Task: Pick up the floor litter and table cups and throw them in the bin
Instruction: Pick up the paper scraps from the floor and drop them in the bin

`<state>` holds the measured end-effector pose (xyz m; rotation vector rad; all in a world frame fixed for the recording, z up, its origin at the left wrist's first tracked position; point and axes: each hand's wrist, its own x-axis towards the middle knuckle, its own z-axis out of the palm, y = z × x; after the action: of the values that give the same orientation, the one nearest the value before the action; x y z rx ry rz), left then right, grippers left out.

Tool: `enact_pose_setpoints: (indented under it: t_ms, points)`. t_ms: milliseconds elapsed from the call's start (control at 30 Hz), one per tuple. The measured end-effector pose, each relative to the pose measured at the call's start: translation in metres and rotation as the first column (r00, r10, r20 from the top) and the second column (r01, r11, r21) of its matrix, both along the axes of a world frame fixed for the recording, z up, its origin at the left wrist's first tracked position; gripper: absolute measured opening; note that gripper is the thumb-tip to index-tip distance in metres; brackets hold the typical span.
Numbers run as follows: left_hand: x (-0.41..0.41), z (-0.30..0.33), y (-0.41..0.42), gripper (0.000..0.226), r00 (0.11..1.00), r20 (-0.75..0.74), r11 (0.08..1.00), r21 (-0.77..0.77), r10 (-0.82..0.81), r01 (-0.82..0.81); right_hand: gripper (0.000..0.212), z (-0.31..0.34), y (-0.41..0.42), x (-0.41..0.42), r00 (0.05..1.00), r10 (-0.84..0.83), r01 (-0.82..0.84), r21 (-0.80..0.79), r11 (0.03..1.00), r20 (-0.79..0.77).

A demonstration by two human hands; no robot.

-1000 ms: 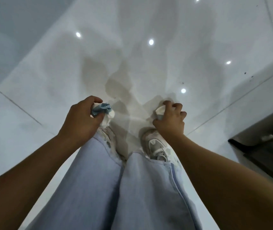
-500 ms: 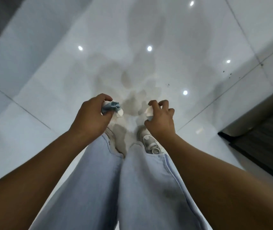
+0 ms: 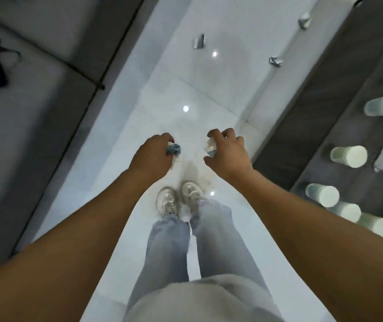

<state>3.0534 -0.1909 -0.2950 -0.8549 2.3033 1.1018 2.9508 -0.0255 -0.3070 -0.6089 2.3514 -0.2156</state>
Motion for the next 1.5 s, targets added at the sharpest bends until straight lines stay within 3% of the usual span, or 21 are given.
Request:
enact_pose_setpoints:
  t_ms: [167, 367, 733, 1100, 1300, 1500]
  points:
    - [-0.096, 0.095, -0.006, 0.025, 0.992, -0.09, 0.994, -0.077, -0.083, 0.076, 0.056, 0.088, 0.004, -0.07, 0.994, -0.1, 0.099, -0.027, 0.995, -0.042]
    - [-0.239, 0.151, 0.003, 0.024, 0.98, -0.113, 0.983, -0.098, -0.166, 0.156, 0.055, 0.139, 0.016, -0.198, 0.982, -0.162, 0.159, -0.036, 0.987, -0.102]
    - [-0.535, 0.192, 0.031, 0.021, 0.951, -0.176, 0.964, -0.125, -0.254, 0.234, 0.053, 0.2, 0.044, -0.489, 0.957, -0.225, 0.214, -0.075, 0.974, -0.184]
    - [-0.837, 0.202, 0.005, 0.023, 0.864, -0.226, 0.892, -0.162, -0.45, 0.422, 0.052, 0.204, 0.039, -0.757, 0.868, -0.425, 0.405, -0.13, 0.905, -0.257]
    - [-1.017, 0.227, 0.011, 0.019, 0.797, -0.205, 0.823, -0.154, -0.568, 0.547, 0.052, 0.224, 0.046, -0.903, 0.798, -0.554, 0.532, -0.157, 0.832, -0.236]
    - [-1.146, 0.241, 0.061, 0.018, 0.69, -0.178, 0.712, -0.168, -0.702, 0.681, 0.053, 0.228, 0.093, -1.003, 0.723, -0.66, 0.642, -0.155, 0.751, -0.205]
